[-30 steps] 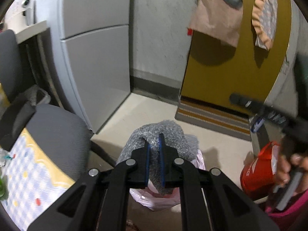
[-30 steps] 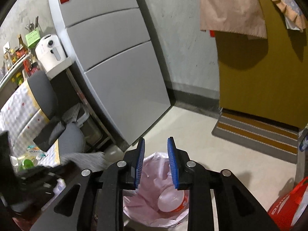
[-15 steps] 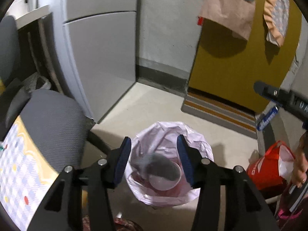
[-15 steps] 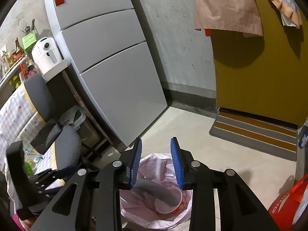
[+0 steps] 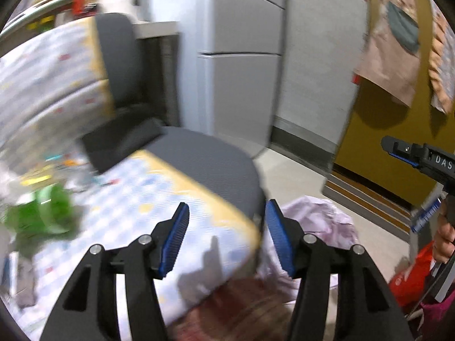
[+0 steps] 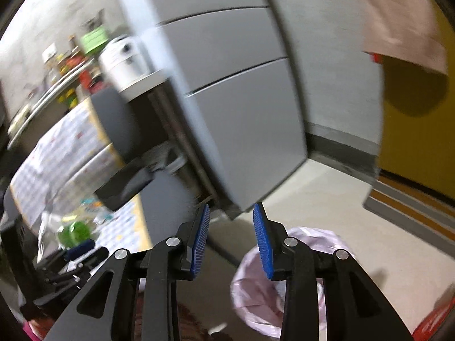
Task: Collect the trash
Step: 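Grasp the silver scrubber with the left gripper while the right grasps a tissue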
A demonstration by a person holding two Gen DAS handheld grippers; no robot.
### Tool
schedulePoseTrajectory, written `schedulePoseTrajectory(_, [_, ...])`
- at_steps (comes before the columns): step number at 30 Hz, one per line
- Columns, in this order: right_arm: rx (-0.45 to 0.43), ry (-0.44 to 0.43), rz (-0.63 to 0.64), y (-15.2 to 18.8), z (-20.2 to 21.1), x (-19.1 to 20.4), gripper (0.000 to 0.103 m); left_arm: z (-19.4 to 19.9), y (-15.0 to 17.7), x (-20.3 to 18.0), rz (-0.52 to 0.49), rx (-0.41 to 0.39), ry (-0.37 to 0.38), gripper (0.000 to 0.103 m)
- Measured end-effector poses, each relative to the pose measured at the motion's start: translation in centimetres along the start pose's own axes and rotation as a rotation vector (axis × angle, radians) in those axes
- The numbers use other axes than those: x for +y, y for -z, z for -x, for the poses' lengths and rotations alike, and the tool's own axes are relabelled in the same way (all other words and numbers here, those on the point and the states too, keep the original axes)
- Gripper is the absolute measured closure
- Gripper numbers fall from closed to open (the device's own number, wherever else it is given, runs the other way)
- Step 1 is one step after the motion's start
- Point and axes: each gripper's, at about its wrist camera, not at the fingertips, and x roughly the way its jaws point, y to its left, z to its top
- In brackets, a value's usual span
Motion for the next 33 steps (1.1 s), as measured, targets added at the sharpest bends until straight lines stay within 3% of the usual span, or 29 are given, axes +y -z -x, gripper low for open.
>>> schedulePoseTrajectory(4, [0.038,-0.081,0.084,-0.3,-1.8,4.9,0.067,2.8,0.8,4.6,0.070,-0.020,-0.109,0.047])
schedulePoseTrajectory(12, [0.095,-0.240,0.278,0.1,-4.8,15.6,0.050,8.5,3.6,13.6,0.233,-0.041,-0.338,0.038])
schedulePoseTrajectory(22, [0.136,-0.411,0.456,1.9,-5.3,26.9,0.048,15.5,8.0,22.9,0.399,-0.043,-0.624,0.037])
schedulePoseTrajectory(29, [0.143,-0.534,0.598,3.9,-4.5,35.0,0.052,16.8,10.0,27.2,0.519,-0.050,-0.623,0.037])
schedulePoseTrajectory(33, [0.147,-0.532,0.642,4.2,-6.1,38.1,0.053,16.9,10.4,27.9,0.519,-0.054,-0.604,0.037])
